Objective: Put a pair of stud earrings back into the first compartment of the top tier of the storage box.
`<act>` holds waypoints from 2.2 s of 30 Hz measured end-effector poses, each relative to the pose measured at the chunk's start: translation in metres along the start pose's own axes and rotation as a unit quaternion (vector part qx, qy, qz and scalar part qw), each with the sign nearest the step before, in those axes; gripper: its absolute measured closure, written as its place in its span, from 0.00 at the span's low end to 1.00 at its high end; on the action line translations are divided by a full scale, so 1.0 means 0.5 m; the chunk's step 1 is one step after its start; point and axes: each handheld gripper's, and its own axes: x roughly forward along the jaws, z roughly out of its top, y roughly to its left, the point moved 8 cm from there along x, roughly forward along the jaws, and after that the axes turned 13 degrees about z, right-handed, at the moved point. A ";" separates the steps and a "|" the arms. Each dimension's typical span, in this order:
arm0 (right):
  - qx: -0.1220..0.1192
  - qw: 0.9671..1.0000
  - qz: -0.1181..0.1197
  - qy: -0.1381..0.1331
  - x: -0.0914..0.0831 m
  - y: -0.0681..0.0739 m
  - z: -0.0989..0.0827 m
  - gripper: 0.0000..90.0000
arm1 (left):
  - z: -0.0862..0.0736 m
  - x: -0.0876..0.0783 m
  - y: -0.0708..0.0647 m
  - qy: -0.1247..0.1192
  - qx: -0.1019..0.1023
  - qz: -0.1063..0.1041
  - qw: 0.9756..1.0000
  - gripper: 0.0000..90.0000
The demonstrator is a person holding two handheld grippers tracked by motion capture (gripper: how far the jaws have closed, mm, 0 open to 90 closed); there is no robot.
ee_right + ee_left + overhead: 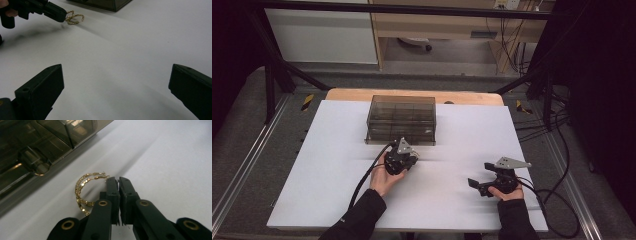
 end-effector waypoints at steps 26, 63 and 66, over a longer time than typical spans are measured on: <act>0.000 1.000 0.000 0.000 0.000 0.000 0.000 0.01 | -0.007 -0.066 -0.003 -0.003 0.006 -0.008 1.000 0.96; 0.000 1.000 -0.001 0.000 0.000 0.000 0.000 0.01 | -0.035 -0.144 0.042 -0.005 0.001 0.010 1.000 0.96; 0.000 1.000 -0.001 0.001 0.000 0.000 0.000 0.01 | -0.035 -0.148 0.049 -0.001 0.005 0.013 1.000 0.96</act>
